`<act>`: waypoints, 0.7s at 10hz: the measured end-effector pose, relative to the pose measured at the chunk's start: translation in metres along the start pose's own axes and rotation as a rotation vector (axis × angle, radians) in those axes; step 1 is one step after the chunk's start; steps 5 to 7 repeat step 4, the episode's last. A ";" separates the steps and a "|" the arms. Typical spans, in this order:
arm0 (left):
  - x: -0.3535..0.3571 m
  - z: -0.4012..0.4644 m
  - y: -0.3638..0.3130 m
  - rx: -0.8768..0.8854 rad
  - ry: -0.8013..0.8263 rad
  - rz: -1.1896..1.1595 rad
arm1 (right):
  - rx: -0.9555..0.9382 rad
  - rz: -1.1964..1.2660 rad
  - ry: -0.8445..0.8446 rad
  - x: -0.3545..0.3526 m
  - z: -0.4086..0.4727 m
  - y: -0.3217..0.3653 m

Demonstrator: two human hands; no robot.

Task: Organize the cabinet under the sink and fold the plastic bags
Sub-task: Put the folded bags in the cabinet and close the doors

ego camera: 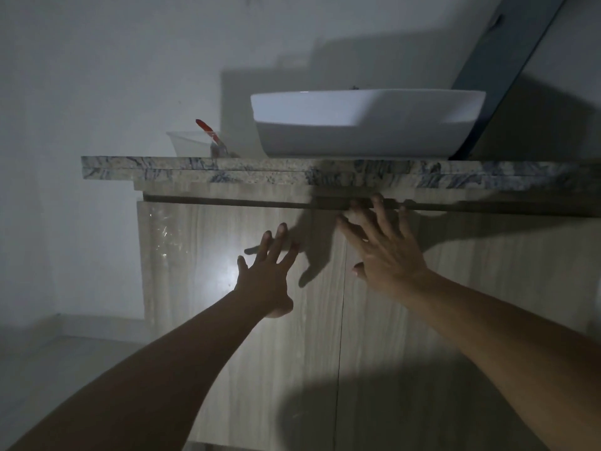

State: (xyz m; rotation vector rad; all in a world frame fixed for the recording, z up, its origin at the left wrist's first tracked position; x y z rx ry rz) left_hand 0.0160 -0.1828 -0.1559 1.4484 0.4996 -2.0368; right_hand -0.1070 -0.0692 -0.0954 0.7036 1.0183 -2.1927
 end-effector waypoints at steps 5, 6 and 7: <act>-0.006 -0.020 0.001 -0.001 0.209 -0.008 | -0.077 0.065 0.228 0.004 -0.004 0.002; -0.006 -0.020 0.001 -0.001 0.209 -0.008 | -0.077 0.065 0.228 0.004 -0.004 0.002; -0.006 -0.020 0.001 -0.001 0.209 -0.008 | -0.077 0.065 0.228 0.004 -0.004 0.002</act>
Point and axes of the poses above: each hand's wrist, its own z-axis towards the middle knuckle, its own x-axis out of the palm, y = z × x, the point moved 10 cm from there along z, towards the middle knuckle, and after that the axes turned 2 degrees about y, right-handed, at the moved point
